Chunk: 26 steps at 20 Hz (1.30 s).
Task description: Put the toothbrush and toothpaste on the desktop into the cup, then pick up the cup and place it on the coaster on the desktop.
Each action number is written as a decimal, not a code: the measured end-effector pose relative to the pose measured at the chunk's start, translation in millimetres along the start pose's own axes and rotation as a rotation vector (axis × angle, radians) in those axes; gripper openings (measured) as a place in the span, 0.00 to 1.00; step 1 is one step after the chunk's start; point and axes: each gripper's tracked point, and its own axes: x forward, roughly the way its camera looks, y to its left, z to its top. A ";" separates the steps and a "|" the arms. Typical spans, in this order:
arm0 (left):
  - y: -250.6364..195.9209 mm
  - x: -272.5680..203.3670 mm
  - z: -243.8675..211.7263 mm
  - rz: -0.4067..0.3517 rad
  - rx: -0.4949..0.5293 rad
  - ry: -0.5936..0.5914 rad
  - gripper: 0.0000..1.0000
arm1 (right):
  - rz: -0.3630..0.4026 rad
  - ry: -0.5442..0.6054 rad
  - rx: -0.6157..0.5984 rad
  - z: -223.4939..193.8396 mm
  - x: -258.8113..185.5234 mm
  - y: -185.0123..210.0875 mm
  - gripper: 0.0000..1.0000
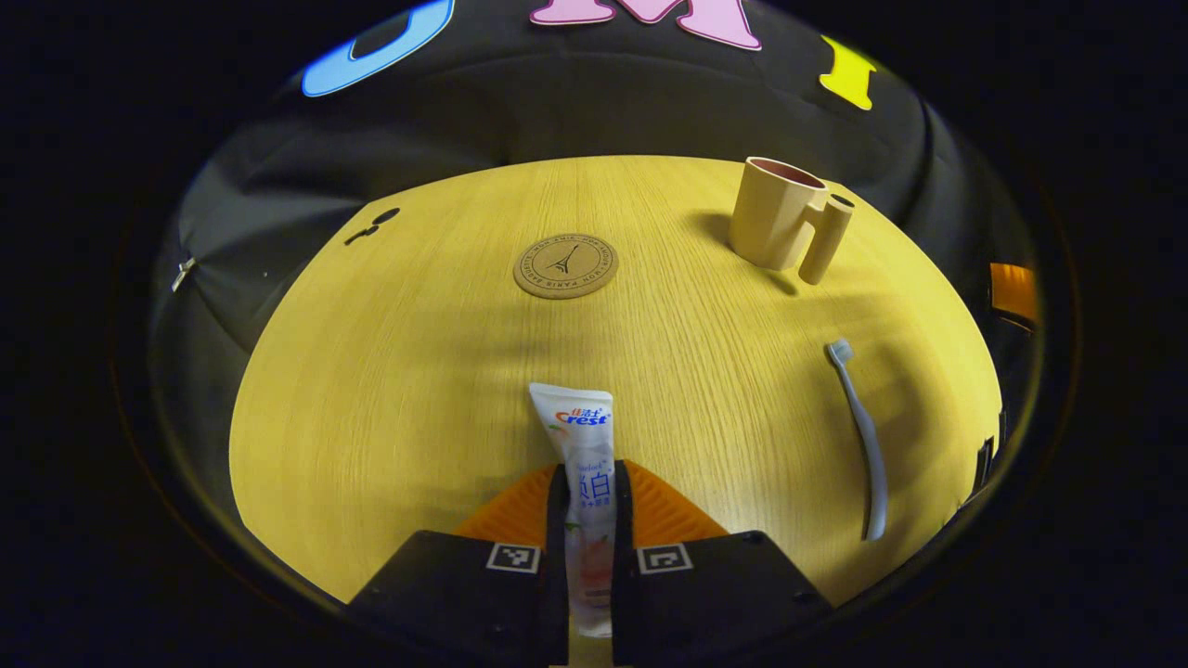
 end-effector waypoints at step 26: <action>53.2 -95.9 -27.0 -0.130 -0.032 -0.105 0.23 | -0.184 0.351 -0.137 -112.4 69.0 32.0 0.99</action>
